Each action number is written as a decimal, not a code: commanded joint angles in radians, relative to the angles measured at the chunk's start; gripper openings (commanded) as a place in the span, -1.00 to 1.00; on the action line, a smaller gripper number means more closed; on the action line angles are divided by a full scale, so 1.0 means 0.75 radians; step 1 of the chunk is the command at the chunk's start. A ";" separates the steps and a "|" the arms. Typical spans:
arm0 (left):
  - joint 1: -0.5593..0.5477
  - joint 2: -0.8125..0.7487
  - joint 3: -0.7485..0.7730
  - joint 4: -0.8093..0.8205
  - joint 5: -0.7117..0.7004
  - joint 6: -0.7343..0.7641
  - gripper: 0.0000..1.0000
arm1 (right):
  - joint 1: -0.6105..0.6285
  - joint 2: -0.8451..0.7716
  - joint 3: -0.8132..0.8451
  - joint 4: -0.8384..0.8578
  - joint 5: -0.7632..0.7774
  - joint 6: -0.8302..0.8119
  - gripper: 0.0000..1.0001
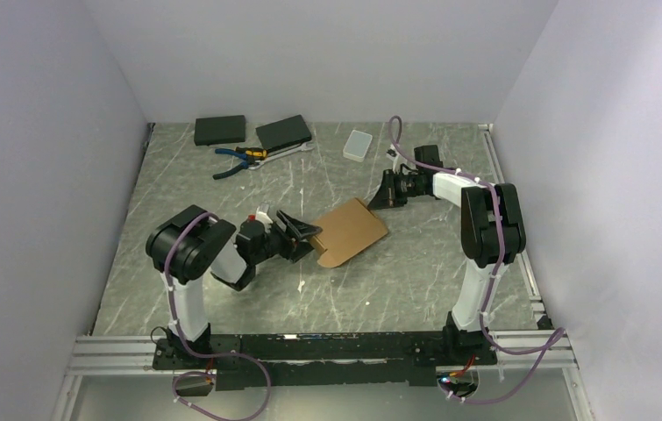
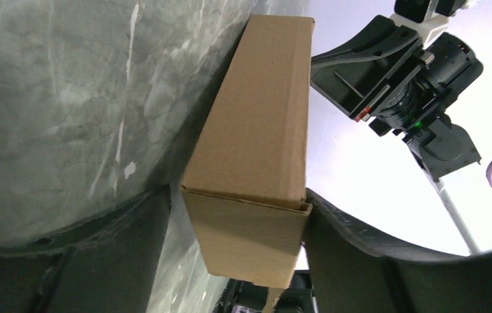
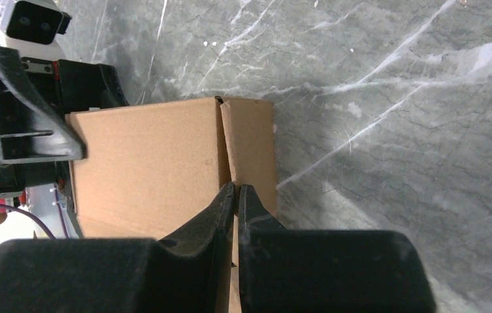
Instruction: Fold the paper box
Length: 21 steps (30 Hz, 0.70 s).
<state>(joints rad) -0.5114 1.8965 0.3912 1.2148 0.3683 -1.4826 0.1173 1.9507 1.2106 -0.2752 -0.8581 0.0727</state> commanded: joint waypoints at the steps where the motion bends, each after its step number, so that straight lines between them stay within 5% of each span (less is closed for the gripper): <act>1: -0.014 0.069 0.009 0.149 -0.048 -0.068 0.45 | -0.005 0.011 -0.025 0.013 0.020 -0.003 -0.83; 10: -0.013 0.097 -0.008 0.203 -0.079 -0.115 -0.05 | -0.006 -0.085 -0.031 -0.001 0.025 -0.051 -0.36; 18: -0.012 0.084 -0.029 0.253 -0.083 -0.179 -0.14 | -0.008 -0.406 -0.077 0.000 0.119 -0.223 0.09; 21: -0.009 0.098 -0.023 0.293 -0.063 -0.243 -0.17 | 0.025 -0.574 -0.135 -0.014 0.031 -0.468 0.26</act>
<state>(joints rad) -0.5167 1.9625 0.3744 1.3209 0.3180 -1.5955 0.1165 1.6920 1.1454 -0.2981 -0.7879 -0.0547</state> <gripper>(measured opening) 0.545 0.583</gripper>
